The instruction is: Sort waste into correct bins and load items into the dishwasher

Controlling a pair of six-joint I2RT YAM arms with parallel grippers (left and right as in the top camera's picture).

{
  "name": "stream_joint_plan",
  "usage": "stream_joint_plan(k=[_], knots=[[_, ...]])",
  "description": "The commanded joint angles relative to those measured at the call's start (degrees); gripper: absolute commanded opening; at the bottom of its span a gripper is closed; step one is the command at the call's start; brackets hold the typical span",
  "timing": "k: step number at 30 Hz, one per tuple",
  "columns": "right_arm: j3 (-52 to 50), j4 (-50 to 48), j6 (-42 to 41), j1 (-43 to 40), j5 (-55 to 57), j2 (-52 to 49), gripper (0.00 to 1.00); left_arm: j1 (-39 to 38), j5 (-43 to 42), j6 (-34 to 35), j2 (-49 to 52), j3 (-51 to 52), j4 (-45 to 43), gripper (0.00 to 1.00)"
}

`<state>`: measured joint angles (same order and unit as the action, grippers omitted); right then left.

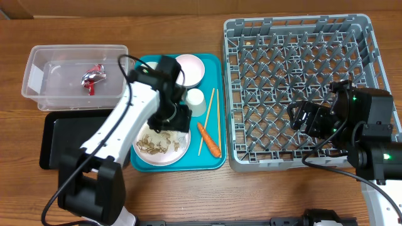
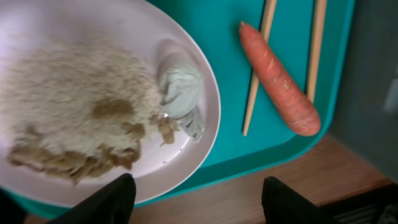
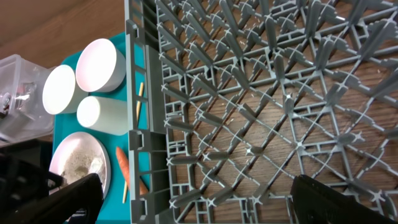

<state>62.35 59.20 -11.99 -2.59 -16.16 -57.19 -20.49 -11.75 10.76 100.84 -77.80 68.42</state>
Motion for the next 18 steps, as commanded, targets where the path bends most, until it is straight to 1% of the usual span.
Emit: stream_joint_plan(k=[1, 3, 7, 11, 17, 18], knots=[[1.57, -0.31, 0.02, -0.04, -0.22, 0.15, 1.0, -1.73, 0.79, 2.14, -0.44, 6.86, -5.68, 0.67], [1.57, -0.28, 0.0, -0.04, -0.22, 0.15, 1.0, -1.75, 1.14, 2.38, -0.44, 9.49, -10.27, 0.61], [1.57, -0.02, 0.0, -0.04, -0.22, 0.15, 1.0, -1.75, 4.9, 4.31, -0.44, 10.25, -12.59, 0.61], [1.57, 0.02, 0.0, -0.07, -0.22, 0.15, 1.0, -1.77, 5.53, 4.31, -0.2, 10.71, -13.75, 0.6], [1.57, -0.15, 0.0, -0.07, -0.22, 0.15, 1.0, -1.77, 5.62, 5.16, 0.46, 12.94, -18.49, 0.52], [1.57, -0.15, 0.0, -0.07, -0.22, 0.15, 1.0, -1.77, 5.79, 5.14, 0.63, 12.94, -19.04, 0.52]])
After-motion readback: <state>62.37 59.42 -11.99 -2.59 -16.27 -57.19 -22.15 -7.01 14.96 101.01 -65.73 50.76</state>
